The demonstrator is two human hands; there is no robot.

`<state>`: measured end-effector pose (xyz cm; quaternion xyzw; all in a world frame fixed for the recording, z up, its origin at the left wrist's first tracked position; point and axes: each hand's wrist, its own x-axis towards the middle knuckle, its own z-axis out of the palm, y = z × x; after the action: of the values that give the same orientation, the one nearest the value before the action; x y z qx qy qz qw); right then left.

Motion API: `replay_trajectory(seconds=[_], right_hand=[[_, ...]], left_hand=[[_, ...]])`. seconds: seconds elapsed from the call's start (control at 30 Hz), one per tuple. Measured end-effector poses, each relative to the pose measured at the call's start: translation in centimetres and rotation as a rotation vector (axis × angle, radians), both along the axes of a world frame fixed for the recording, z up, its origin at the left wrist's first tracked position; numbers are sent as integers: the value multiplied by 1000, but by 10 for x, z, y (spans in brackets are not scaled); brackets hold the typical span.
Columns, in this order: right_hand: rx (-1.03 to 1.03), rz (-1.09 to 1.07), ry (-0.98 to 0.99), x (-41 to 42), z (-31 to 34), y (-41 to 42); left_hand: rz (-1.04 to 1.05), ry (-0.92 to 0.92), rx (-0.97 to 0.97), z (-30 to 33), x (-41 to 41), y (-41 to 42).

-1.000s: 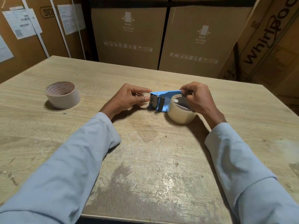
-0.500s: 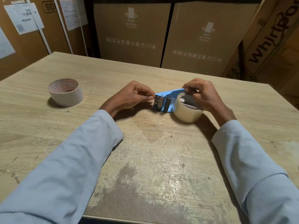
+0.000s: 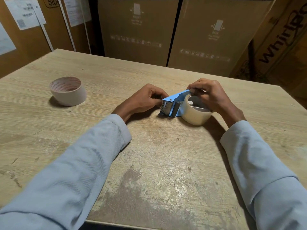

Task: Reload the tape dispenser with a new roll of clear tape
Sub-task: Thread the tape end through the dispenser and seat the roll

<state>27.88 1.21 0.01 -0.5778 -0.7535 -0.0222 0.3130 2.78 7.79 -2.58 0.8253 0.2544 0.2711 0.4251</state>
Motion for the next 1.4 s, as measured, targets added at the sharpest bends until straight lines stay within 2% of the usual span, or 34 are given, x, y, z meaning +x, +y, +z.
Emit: replay_trajectory(seconds=[0.17,0.37,0.57,0.73,0.93,1.03,1.2,1.3,1.4], right_hand=[[-48,-35,75,-3,1,-4],[-105,-107,155,-6,-1,-4],[-162,-148,261,-6,1,-6],[-214,-179,291,-6,2,-7],[-250,-171,193,1,9,-15],[-231,-211,340,1,7,-20],[-235,-285,482,3,5,-26],[-185,-361,450,2,3,-29],[-123,-408,411,-2,-2,-31]], left_hand=[[49,-5,29,3,-5,-6],[29,-20,-114,3,-19,-5],[12,-17,-71,-3,-23,-6],[14,-30,-59,-1,-20,-6],[14,-37,-114,-2,-22,-4],[53,-69,-152,-4,-27,-2],[142,-56,-45,-2,-25,-10],[363,18,142,-6,-17,-15],[475,107,200,-10,-17,-16]])
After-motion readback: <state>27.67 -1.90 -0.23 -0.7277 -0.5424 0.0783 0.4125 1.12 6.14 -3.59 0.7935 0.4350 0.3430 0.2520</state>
